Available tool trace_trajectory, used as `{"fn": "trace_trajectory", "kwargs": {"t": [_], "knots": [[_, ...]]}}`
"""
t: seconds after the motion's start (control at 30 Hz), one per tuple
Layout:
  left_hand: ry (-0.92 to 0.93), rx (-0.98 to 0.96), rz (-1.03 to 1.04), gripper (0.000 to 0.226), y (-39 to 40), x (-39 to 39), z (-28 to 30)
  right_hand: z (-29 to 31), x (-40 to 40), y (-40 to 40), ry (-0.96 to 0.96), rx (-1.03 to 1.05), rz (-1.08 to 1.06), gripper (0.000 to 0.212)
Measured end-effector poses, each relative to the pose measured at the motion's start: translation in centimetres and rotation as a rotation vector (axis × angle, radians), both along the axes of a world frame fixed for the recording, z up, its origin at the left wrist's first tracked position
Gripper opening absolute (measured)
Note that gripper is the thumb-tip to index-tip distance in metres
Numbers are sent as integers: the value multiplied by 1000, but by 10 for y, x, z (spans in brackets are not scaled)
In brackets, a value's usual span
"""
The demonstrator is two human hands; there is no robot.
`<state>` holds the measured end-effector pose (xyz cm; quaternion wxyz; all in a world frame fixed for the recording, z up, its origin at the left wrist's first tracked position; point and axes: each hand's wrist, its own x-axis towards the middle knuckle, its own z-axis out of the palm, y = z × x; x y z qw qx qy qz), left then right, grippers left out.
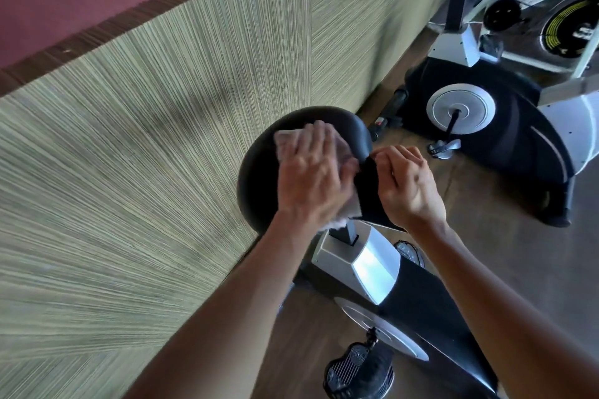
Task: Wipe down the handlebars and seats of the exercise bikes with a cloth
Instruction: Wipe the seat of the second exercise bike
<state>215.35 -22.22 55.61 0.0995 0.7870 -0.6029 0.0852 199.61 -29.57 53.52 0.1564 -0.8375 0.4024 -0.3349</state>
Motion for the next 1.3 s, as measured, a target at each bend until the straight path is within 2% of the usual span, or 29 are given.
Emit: {"fn": "trace_trajectory", "kwargs": {"t": [0.1, 0.17, 0.23, 0.27, 0.3, 0.37, 0.43, 0.57, 0.73, 0.8, 0.9, 1.0, 1.1, 1.17, 1.3], "knots": [[121, -28, -212, 69, 11, -34, -1, 8, -6, 2, -309, 158, -103, 36], [352, -37, -307, 61, 15, -27, 9, 17, -13, 7, -475, 190, -293, 39], [591, -82, -312, 54, 18, -3, 20, 26, -9, 23, -345, 42, -359, 39], [601, -150, -243, 55, 19, 11, 23, 29, 1, 34, -205, -34, -279, 40], [560, -188, -154, 58, 20, 25, 23, 30, 15, 45, -67, -79, -175, 42], [486, -101, -16, 65, 19, 41, 17, 22, 44, 59, 143, -138, -30, 50], [362, 5, 6, 76, 19, 41, 5, 10, 60, 61, 223, -168, -14, 55], [238, 39, -11, 84, 13, 44, -4, 0, 43, 56, 198, -262, -28, 52], [148, 108, 2, 66, 12, 41, -11, -7, -9, 67, 245, -308, -112, 55], [121, 100, 4, 67, 11, 40, -13, 3, -4, 64, 320, -195, -190, 67], [133, 112, 0, 72, 12, 40, -12, 25, 34, 42, 379, 79, -304, 83], [136, 112, -15, 73, 13, 42, -11, 25, 45, 38, 402, 55, -160, 83], [135, 109, -13, 70, 13, 43, -11, 11, 10, 48, 379, -158, 28, 77], [140, 116, -6, 66, 12, 42, -11, 7, -13, 51, 383, -185, 33, 71], [155, 105, 13, 69, 9, 40, -9, 25, 20, 35, 380, 110, -238, 65]]}}
